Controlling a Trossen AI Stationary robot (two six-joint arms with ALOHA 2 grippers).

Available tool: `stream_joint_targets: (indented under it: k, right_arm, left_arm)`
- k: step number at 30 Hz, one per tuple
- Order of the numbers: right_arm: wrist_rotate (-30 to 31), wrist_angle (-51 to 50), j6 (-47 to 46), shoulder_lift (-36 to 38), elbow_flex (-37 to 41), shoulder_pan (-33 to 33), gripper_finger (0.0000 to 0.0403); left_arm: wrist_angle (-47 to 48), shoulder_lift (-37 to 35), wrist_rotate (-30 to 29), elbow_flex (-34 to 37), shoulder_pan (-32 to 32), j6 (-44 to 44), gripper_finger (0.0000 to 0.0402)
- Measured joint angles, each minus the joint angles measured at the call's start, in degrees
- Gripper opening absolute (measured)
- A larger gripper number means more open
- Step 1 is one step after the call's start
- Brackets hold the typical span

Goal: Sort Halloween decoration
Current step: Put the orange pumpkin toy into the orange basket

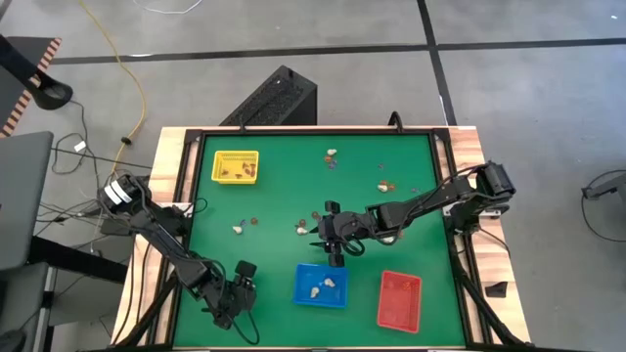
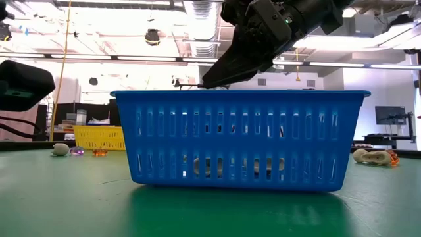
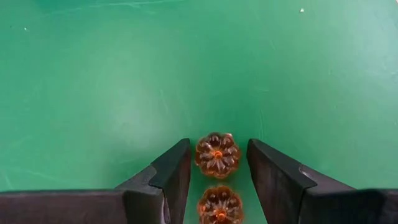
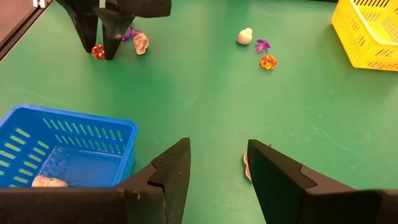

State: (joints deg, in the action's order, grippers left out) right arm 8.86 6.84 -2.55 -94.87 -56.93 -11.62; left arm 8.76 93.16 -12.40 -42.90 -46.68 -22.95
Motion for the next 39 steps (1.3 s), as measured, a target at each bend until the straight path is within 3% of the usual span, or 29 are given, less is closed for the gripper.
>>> stream_joint_targets:
  k: [8,16,24,27,30,34,39]
  right_arm:
    - [0.00,-4.58,-0.67,1.46,0.00,0.00,0.0189]
    - [0.04,-18.14,-7.93,11.01,0.00,-0.63,0.0189]
    - [0.30,-24.53,-10.72,17.90,0.00,-6.36,0.0189]
    - [2.27,-29.07,-13.75,20.22,0.00,-9.67,0.0189]
    - [6.78,-32.85,-16.52,22.19,0.00,-13.26,0.0189]
    - [12.84,-34.83,-17.57,24.13,0.00,-17.33,0.0189]
    - [18.55,-35.06,-16.99,25.81,0.00,-20.02,0.0189]
  left_arm:
    - [0.13,0.05,-0.25,-0.02,-0.02,0.23,0.0136]
    - [0.37,0.05,-0.12,0.03,-0.02,0.27,0.0087]
    - [1.06,-1.72,-0.37,-0.40,1.15,1.27,0.0093]
    - [-0.34,-3.58,-2.06,-2.43,1.88,5.37,0.0094]
    - [-4.93,-4.30,-4.53,-3.72,3.50,13.50,0.0095]
    - [-19.81,-3.62,-5.04,-4.18,8.23,26.31,0.0095]
    - [-36.58,-0.05,4.81,-4.17,16.56,35.24,0.0095]
